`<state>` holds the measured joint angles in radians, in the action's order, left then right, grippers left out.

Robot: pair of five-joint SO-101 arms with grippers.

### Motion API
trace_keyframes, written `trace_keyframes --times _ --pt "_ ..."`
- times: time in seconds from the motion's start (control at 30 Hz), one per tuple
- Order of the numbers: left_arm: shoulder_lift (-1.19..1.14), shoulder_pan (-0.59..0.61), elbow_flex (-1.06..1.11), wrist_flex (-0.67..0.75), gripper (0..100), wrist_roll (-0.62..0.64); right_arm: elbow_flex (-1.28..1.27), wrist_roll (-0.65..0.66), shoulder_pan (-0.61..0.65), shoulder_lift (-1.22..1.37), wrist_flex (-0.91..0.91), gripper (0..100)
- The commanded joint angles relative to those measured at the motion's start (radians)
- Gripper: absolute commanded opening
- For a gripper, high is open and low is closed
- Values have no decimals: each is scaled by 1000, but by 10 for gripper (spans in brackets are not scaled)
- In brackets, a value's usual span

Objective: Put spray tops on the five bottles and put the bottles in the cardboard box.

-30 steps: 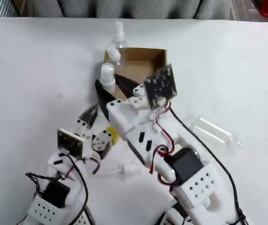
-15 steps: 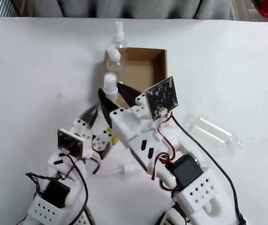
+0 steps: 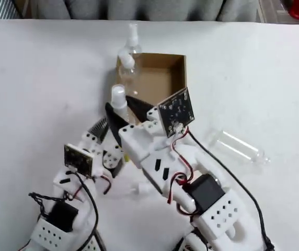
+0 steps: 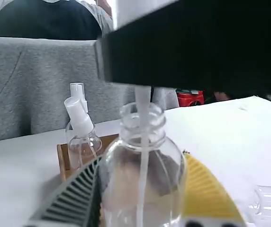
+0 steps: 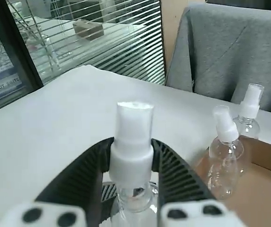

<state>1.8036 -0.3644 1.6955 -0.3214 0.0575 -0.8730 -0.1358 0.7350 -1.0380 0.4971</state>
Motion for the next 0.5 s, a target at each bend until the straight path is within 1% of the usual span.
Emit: trace_keyframes --times 0.0,0.3,0.37,0.47 --pt "24 -8 -21 -2 20 -6 3 14 10 -18 -24 15" --pt "24 -8 -20 -2 20 -6 0 15 10 -12 -15 23" --pt "24 -8 -20 -2 20 -6 -2 28 12 -12 2 70" --pt "24 -8 -20 -2 20 -6 0 54 13 -18 51 184"
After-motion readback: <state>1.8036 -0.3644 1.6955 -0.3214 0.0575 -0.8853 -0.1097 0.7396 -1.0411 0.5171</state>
